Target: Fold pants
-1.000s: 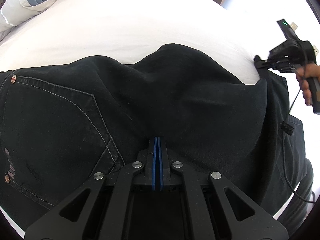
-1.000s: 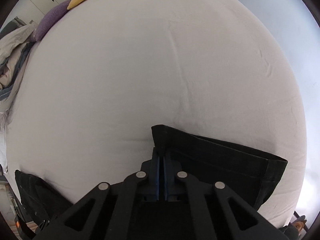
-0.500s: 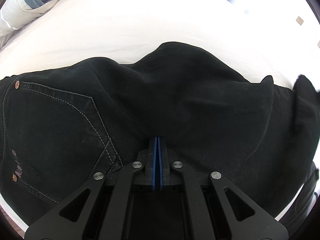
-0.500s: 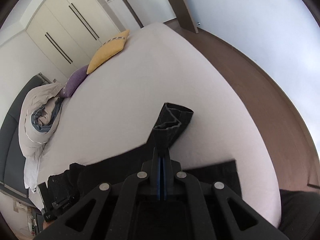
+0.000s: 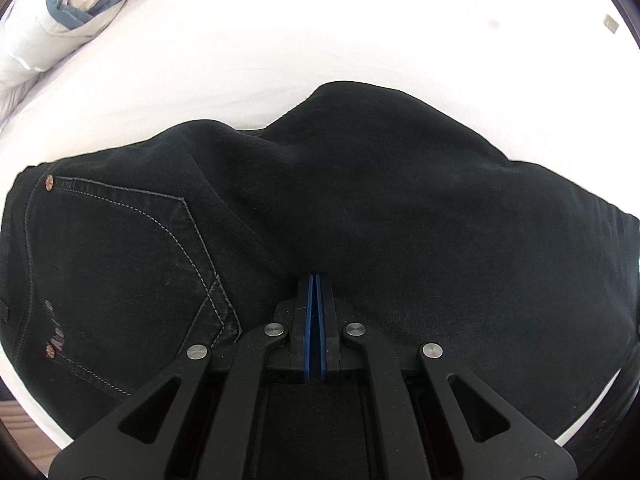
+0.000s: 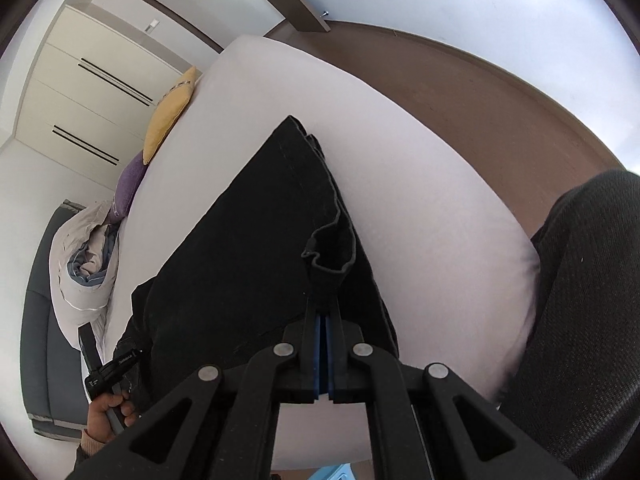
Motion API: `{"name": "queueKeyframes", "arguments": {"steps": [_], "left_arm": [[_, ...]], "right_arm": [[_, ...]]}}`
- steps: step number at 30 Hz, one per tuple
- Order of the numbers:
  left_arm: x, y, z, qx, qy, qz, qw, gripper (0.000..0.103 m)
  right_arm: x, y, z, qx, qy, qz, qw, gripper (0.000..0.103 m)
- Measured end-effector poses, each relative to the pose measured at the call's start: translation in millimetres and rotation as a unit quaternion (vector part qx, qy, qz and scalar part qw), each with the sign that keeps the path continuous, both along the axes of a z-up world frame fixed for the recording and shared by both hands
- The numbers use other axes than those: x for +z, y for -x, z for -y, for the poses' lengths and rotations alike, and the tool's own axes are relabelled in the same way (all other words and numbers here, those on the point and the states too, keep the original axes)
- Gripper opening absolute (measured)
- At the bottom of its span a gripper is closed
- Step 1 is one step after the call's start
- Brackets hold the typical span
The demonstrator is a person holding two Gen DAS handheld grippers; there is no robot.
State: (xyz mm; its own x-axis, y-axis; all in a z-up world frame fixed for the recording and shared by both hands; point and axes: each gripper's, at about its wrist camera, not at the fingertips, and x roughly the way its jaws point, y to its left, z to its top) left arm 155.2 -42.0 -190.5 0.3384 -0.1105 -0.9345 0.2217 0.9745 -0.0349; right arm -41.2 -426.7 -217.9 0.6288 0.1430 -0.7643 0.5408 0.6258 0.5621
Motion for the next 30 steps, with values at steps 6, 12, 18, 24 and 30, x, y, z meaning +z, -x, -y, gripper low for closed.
{"name": "queueKeyframes", "arguments": {"steps": [6,12,18,24,30], "left_arm": [[2,0,11,-0.006,-0.011,-0.003,0.9999,0.002],[3,-2,15,-0.010,-0.011,0.003,0.9999,0.002],[13,10,7,-0.014,-0.007,0.004,0.9999,0.002],[20,13,9,-0.022,-0.016,0.008,0.9996,0.002],[22,14,14,-0.031,-0.022,0.011,0.9992,0.002]], "right_arm": [[-11,14,-6,-0.003,-0.029,-0.007,1.000,0.002],[-22,14,0,0.006,-0.067,0.003,0.998,0.002],[1,30,-3,0.018,-0.016,-0.031,0.999,0.014],[47,21,11,0.014,0.032,0.007,0.999,0.014],[46,-58,-32,0.150,0.075,0.008,0.986,0.016]]}}
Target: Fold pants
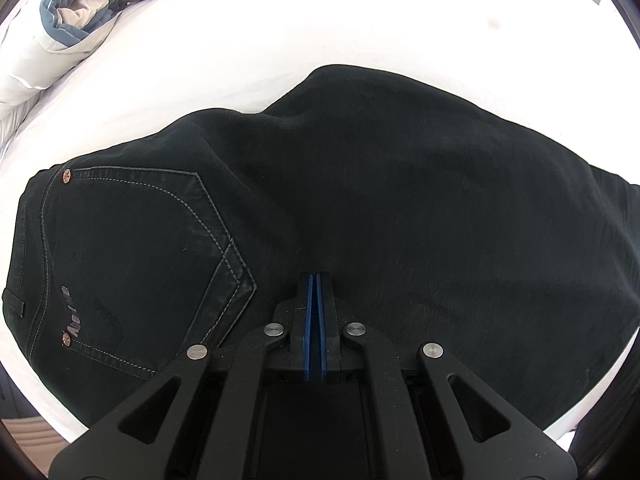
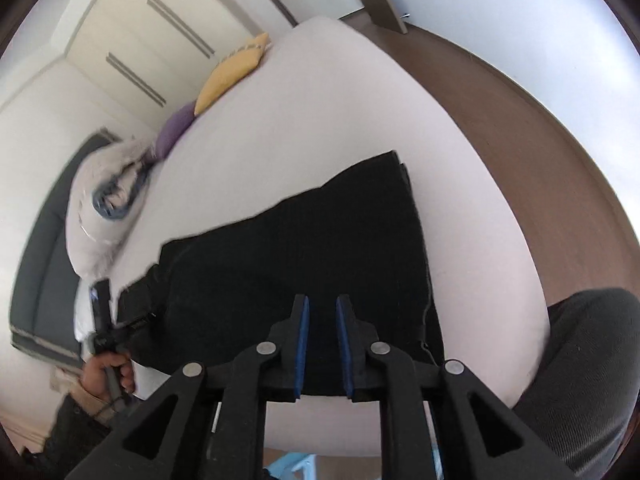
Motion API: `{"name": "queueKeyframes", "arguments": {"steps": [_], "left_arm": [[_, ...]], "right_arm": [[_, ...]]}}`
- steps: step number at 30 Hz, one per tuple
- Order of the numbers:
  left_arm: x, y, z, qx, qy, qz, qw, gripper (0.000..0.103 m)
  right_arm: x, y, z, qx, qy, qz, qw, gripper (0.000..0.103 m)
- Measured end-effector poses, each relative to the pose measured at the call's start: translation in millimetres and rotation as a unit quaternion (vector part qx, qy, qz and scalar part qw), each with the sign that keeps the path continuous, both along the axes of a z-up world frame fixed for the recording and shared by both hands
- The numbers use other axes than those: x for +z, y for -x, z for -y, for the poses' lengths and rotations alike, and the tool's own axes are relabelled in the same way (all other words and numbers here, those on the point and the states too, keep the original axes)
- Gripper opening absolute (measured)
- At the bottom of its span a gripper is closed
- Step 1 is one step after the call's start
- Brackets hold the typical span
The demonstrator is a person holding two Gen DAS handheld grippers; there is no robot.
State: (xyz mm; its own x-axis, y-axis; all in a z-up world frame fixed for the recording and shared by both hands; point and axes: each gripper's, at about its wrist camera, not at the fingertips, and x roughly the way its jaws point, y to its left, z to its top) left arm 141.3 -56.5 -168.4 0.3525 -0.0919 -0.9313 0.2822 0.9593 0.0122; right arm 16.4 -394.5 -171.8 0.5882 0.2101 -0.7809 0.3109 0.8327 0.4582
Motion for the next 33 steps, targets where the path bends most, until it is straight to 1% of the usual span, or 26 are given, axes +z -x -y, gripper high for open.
{"name": "queueKeyframes", "arguments": {"steps": [2,3,4,5,6,10,11,13,14,15,16,17,18,19,20,21,22,24,25,26,28,29,30,31,32,33], "left_arm": [[1,0,1,-0.002,0.003,0.002,1.0000,0.002],[1,0,0,-0.001,0.005,0.002,1.0000,0.002],[2,0,-1,0.000,0.008,0.002,1.0000,0.002],[3,2,-4,0.000,0.009,0.003,1.0000,0.002],[5,1,-5,0.001,0.011,0.004,0.9999,0.002],[7,5,-10,0.002,0.027,0.009,0.9996,0.002],[8,6,-9,0.001,0.025,0.009,0.9996,0.002],[13,6,-7,0.001,0.018,0.009,0.9998,0.002],[16,6,-5,0.003,0.012,0.009,0.9999,0.002],[21,7,-1,0.007,0.002,0.011,0.9999,0.002],[26,10,3,0.009,-0.006,0.017,0.9998,0.002],[29,8,10,0.009,-0.008,0.022,0.9997,0.002],[37,9,17,0.006,0.004,0.031,0.9995,0.002],[42,10,23,0.004,0.020,0.036,0.9991,0.002],[50,9,31,0.005,0.046,0.041,0.9981,0.002],[55,9,38,0.004,0.063,0.044,0.9970,0.002],[63,7,51,-0.002,0.088,0.050,0.9949,0.002],[64,4,71,-0.013,0.104,0.051,0.9932,0.002],[62,0,84,-0.019,0.111,0.044,0.9927,0.002],[59,-1,90,-0.020,0.114,0.037,0.9926,0.002],[45,-6,101,-0.019,0.109,0.016,0.9937,0.002],[34,-8,105,-0.018,0.101,0.000,0.9947,0.002],[28,-7,104,-0.019,0.106,-0.001,0.9942,0.002],[25,-4,98,-0.019,0.118,0.007,0.9928,0.002],[24,-3,94,-0.016,0.129,0.003,0.9915,0.002],[25,-2,90,-0.015,0.136,-0.001,0.9906,0.002]], "right_arm": [[-21,-19,-13,0.039,0.015,-0.046,0.998,0.016],[-37,-23,-17,0.046,0.031,-0.085,0.995,0.016],[-48,-21,-17,0.043,0.028,-0.106,0.993,0.008],[-50,-13,-14,0.035,0.024,-0.099,0.994,0.000],[-50,-9,-13,0.036,0.029,-0.107,0.993,0.000],[-58,12,-10,0.048,0.019,-0.139,0.989,0.000],[-62,14,-11,0.050,0.021,-0.153,0.987,0.000],[-58,16,-14,0.055,0.029,-0.163,0.985,0.000],[-49,15,-16,0.056,0.036,-0.167,0.984,0.006],[-31,10,-20,0.067,0.034,-0.142,0.987,0.007],[-21,7,-20,0.075,0.036,-0.122,0.989,0.007],[-2,-1,-23,0.083,0.040,-0.092,0.991,0.007],[18,-12,-27,0.091,0.045,-0.058,0.993,0.009],[34,-27,-31,0.102,0.044,-0.027,0.993,0.026],[41,-39,-34,0.110,0.040,-0.011,0.993,0.050],[47,-58,-40,0.124,0.028,0.008,0.992,0.060],[49,-74,-46,0.140,0.017,0.025,0.990,0.063],[42,-114,-62,0.183,-0.022,0.063,0.981,0.063],[30,-130,-68,0.188,-0.044,0.054,0.980,0.063],[16,-149,-75,0.194,-0.066,0.034,0.978,0.063],[-15,-179,-88,0.227,-0.101,0.019,0.968,0.062],[-27,-187,-90,0.227,-0.101,0.015,0.969,0.062],[-47,-198,-88,0.210,-0.088,-0.007,0.974,0.061],[-62,-203,-85,0.198,-0.075,-0.027,0.977,0.051],[-75,-205,-73,0.178,-0.084,-0.030,0.980,0.025],[-83,-200,-52,0.144,-0.116,-0.026,0.982,0.001]]}}
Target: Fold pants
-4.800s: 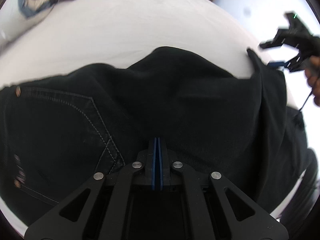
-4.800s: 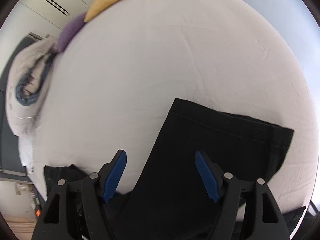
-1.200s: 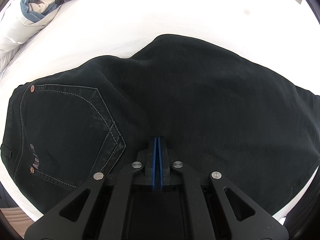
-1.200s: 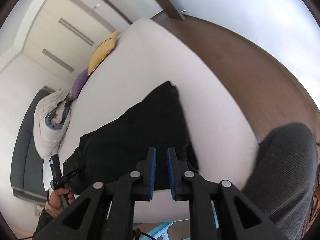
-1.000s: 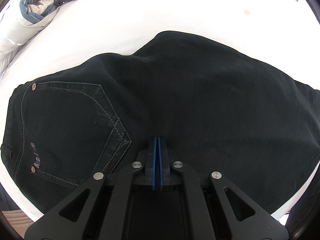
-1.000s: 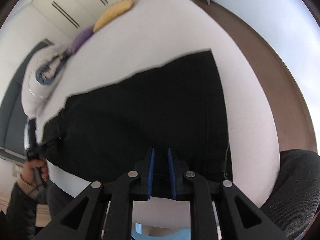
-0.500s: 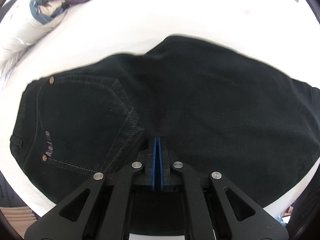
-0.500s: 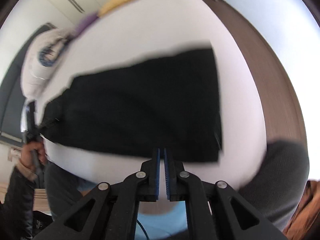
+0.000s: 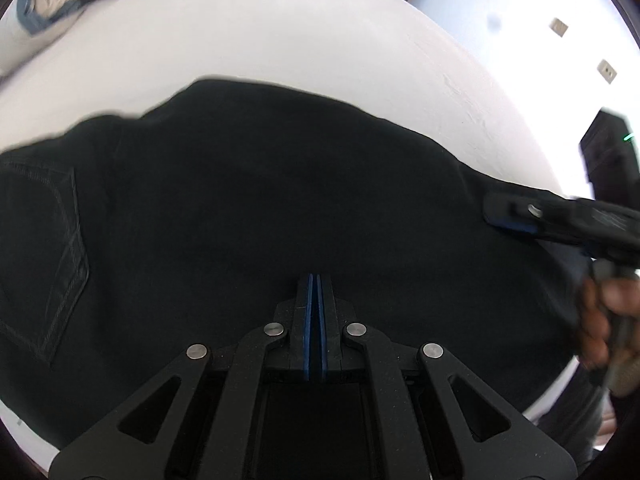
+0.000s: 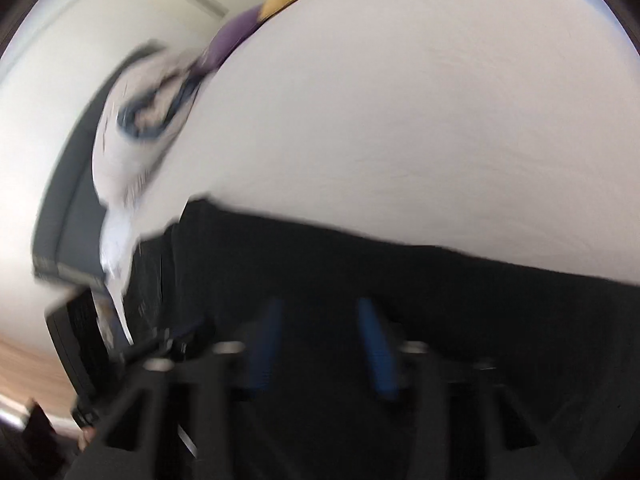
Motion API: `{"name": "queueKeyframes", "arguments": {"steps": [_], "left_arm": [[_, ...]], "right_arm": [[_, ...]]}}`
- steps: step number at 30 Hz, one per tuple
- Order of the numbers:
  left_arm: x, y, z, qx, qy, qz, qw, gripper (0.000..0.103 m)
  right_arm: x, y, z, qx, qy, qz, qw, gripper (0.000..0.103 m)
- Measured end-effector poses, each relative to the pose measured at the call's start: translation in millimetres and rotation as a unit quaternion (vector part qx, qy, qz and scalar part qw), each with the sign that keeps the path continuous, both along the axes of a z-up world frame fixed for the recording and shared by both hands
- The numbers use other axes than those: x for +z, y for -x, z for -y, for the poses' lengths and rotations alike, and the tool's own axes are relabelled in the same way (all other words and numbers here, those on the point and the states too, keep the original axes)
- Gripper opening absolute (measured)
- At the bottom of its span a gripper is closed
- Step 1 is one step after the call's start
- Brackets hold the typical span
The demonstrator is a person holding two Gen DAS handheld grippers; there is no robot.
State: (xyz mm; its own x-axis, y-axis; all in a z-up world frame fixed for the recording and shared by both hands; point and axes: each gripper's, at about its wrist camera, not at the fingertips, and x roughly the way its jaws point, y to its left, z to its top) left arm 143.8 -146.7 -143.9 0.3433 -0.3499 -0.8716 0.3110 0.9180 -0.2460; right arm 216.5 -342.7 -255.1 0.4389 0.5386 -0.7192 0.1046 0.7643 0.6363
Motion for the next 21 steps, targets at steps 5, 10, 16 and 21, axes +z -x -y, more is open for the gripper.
{"name": "queueKeyframes", "arguments": {"steps": [5,10,16,21], "left_arm": [[-1,8,-19,-0.004,0.022,-0.002,0.9998,0.002],[18,4,-4,0.011,-0.007,0.010,0.9999,0.002],[25,-12,41,0.002,-0.014,0.011,0.9998,0.002],[18,-2,77,-0.006,-0.053,0.006,0.9986,0.002]], "right_arm": [[1,54,72,-0.095,0.008,0.005,0.995,0.000],[15,142,130,-0.185,0.048,0.009,0.982,0.000],[55,193,109,-0.155,-0.048,0.100,0.982,0.037],[2,170,50,-0.055,-0.152,0.061,0.985,0.055]]}}
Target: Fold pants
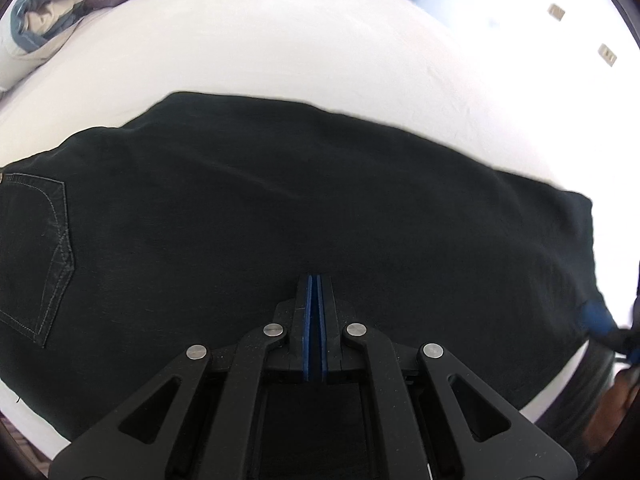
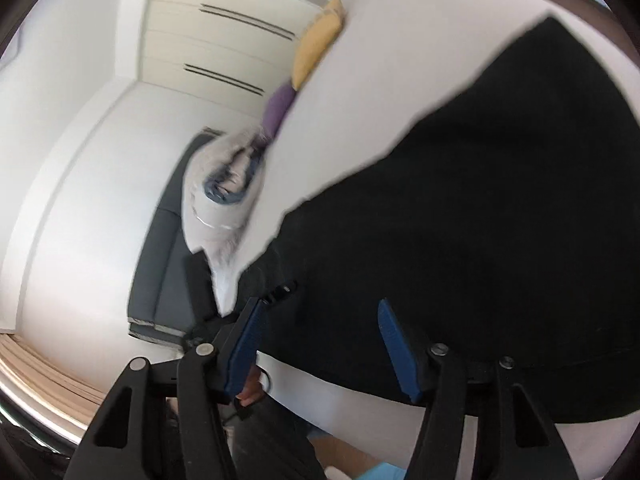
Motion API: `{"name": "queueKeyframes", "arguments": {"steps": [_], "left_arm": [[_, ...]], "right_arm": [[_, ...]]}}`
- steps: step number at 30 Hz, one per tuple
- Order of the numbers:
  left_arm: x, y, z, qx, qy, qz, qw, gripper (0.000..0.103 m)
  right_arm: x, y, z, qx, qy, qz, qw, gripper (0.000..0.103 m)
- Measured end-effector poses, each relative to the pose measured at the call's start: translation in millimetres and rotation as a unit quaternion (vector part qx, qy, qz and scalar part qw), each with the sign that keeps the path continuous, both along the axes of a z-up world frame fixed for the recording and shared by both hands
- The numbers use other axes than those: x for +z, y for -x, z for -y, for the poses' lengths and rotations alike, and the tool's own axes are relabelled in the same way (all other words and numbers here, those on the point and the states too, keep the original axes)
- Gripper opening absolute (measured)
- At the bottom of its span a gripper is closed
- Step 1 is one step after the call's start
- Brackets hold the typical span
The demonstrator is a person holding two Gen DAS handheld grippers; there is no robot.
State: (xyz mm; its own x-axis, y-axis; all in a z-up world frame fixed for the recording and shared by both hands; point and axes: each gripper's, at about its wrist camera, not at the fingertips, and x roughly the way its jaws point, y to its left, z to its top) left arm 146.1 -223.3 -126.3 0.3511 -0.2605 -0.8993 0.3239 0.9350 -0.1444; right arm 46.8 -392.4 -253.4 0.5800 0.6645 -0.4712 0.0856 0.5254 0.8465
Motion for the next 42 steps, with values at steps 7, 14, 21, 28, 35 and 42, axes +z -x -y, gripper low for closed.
{"name": "queueKeyframes", "arguments": {"steps": [7,14,21,28,35,42], "left_arm": [[4,-7,20,0.001,-0.025,-0.004,0.9997,0.002],[1,3,53,-0.002,-0.042,0.013,0.9990,0.002],[6,14,54,0.000,-0.042,0.017,0.9990,0.002],[10,11,54,0.002,-0.038,0.016,0.9992,0.002],[17,20,30,0.003,-0.032,0.015,0.9994,0.002],[7,16,6,-0.001,-0.032,0.011,0.9994,0.002]], "right_arm": [[-11,20,62,-0.117,0.054,-0.039,0.991,0.005],[31,88,131,-0.266,0.154,-0.048,0.950,0.062],[13,88,99,-0.231,0.074,-0.074,0.967,0.063],[3,85,71,-0.247,0.041,-0.107,0.962,0.063],[0,109,82,-0.283,0.037,-0.131,0.950,0.063],[0,107,83,-0.277,0.024,-0.138,0.951,0.066]]}}
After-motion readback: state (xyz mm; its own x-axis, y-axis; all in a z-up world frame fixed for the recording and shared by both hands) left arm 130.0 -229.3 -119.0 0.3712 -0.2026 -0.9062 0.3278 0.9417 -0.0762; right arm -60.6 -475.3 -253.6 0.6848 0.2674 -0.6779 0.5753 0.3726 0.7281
